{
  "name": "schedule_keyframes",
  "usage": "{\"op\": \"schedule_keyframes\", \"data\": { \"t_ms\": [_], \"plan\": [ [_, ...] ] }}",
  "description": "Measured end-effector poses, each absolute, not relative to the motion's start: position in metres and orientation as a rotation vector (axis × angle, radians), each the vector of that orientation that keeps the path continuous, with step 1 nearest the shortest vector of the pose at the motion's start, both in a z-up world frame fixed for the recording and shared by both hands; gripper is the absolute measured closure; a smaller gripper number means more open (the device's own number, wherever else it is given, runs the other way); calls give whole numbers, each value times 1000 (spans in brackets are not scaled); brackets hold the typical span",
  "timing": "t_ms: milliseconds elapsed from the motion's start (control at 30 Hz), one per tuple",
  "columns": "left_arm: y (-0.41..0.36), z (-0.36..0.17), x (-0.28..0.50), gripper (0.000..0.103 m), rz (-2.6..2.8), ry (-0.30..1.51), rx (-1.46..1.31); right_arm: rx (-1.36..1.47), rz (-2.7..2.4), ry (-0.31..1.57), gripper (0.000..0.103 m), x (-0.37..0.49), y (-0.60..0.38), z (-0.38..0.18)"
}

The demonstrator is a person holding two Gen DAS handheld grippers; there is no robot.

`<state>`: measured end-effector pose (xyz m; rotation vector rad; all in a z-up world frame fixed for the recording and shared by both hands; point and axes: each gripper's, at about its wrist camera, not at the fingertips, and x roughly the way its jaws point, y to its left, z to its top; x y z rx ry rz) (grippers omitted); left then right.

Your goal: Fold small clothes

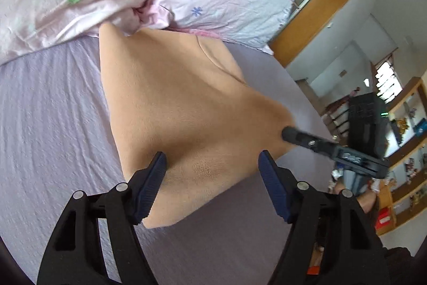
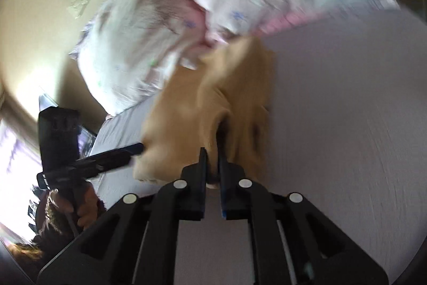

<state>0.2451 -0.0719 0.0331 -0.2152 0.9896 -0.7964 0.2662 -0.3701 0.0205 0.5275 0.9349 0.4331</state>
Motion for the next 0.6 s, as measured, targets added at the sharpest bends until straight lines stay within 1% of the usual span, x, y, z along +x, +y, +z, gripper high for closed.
{"op": "schedule_keyframes", "data": {
  "t_ms": [33,67,100,133,167,200,267,333,367,400,467,600],
  "plan": [
    [-68,34,245,31,-800,992,-231,536,424,953,95,266,-372,16],
    [-61,36,247,31,-796,978,-265,566,424,965,87,266,-376,13],
    [-54,39,248,31,-784,956,-293,638,438,960,69,267,-384,12],
    [-47,42,253,31,-756,930,-322,711,449,940,54,271,-392,15],
    [-39,42,258,30,-719,910,-350,747,451,917,23,275,-398,18],
    [-28,41,267,30,-660,904,-388,781,457,879,15,283,-405,23],
    [-21,33,280,30,-603,933,-417,802,462,899,15,307,-407,23],
    [-21,19,298,30,-562,998,-432,841,468,959,18,339,-403,16],
    [-21,12,304,30,-548,1029,-447,837,465,969,23,348,-400,16],
    [-22,4,311,30,-544,1062,-471,815,443,977,27,362,-397,16],
    [-24,-7,319,30,-550,1097,-509,780,427,994,27,381,-389,16],
    [-31,-11,328,30,-561,1103,-507,732,368,1093,27,408,-377,0]
  ]
}}
